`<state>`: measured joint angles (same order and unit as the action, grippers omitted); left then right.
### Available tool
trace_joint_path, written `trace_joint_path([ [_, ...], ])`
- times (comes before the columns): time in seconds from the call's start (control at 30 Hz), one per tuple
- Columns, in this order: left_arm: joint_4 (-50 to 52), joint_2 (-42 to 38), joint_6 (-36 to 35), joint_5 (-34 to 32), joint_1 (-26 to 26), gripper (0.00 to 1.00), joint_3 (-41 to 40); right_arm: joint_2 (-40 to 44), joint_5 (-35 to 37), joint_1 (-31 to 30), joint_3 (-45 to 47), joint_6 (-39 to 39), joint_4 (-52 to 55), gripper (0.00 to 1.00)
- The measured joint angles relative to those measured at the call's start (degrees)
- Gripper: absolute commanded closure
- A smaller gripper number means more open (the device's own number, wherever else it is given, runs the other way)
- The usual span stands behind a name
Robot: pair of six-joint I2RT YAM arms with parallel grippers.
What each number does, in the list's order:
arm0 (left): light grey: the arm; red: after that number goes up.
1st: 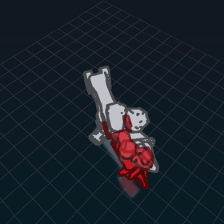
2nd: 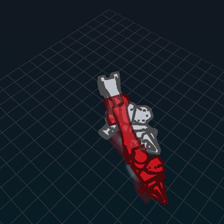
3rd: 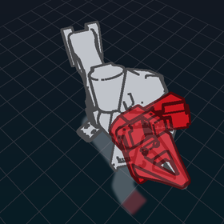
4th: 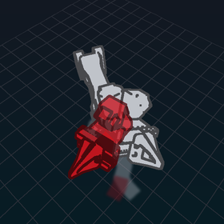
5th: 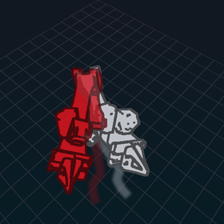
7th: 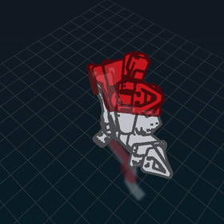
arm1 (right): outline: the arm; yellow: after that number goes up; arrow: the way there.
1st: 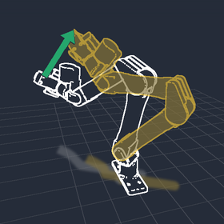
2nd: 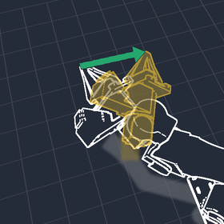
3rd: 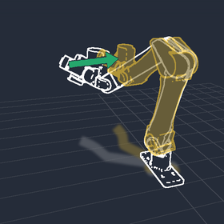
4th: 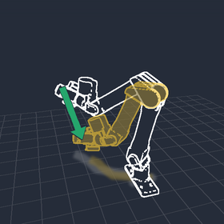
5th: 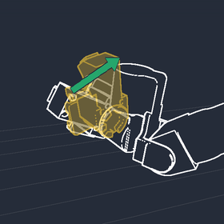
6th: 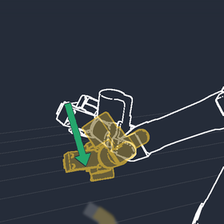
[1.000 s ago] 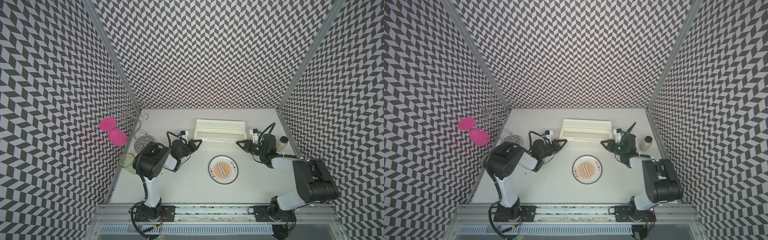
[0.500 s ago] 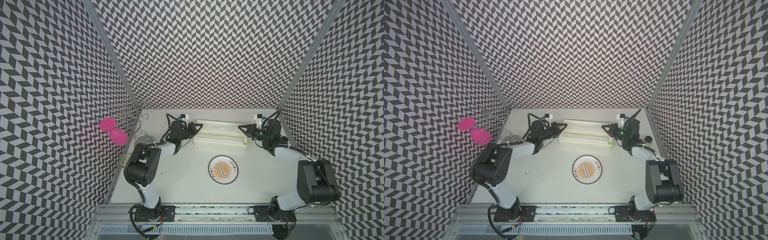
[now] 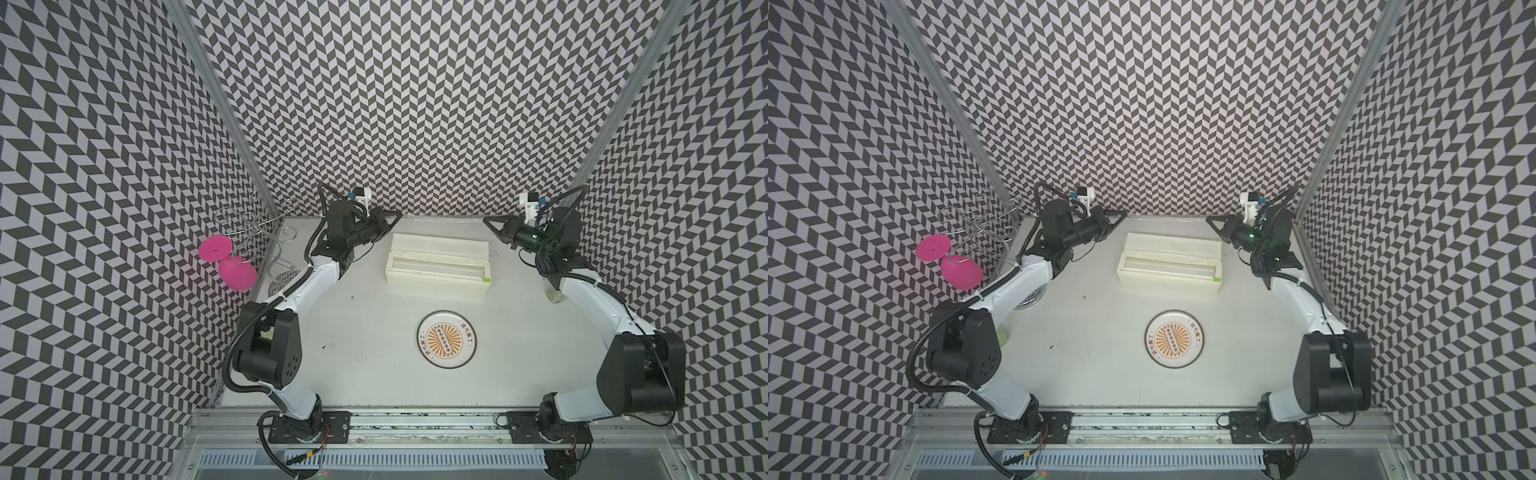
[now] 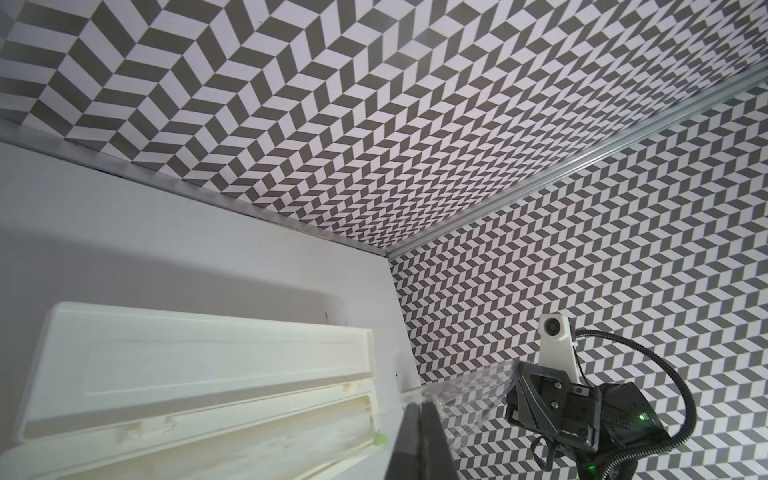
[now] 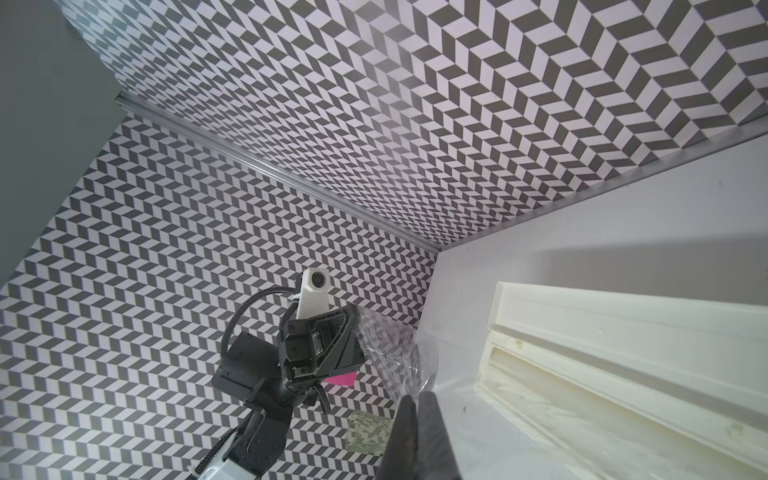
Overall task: Wrap the plate with plastic wrap
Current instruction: Pull the plastic wrap from the plastic wrap cutting box, then cover the plate with plastic wrap.
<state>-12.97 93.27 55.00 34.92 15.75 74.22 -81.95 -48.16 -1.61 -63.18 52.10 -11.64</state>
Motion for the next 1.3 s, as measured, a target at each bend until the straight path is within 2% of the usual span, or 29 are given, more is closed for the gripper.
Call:
trace_joint_path([
  [0.17,1.11,-8.39,-0.57,1.86,0.15,1.00,-6.73,10.91,-1.20,-0.13,6.58,-1.70,4.79,1.00],
  [0.37,1.90,-19.76,-1.73,3.10,2.54,1.00,-19.50,21.68,-0.39,-0.13,11.61,-9.92,20.81,1.00],
  [0.6,5.84,-29.57,-2.60,2.10,8.31,1.00,-32.76,31.26,7.58,-1.51,16.72,-19.15,42.58,1.00],
  [0.87,12.44,-36.26,-4.52,-2.58,16.48,1.00,-42.45,36.83,17.59,-2.89,22.01,-23.12,60.41,1.00],
  [0.97,14.38,-37.35,-4.98,-4.02,18.80,1.00,-45.29,37.81,21.20,-4.96,23.80,-23.30,64.85,1.00],
  [1.07,15.72,-37.79,-5.33,-5.20,20.28,1.00,-47.69,38.32,24.41,-9.57,25.70,-21.42,67.60,1.00],
  [1.3,18.03,-36.92,-5.77,-7.26,21.40,1.00,-50.14,37.73,32.22,-24.94,29.38,-7.23,67.23,1.00],
])
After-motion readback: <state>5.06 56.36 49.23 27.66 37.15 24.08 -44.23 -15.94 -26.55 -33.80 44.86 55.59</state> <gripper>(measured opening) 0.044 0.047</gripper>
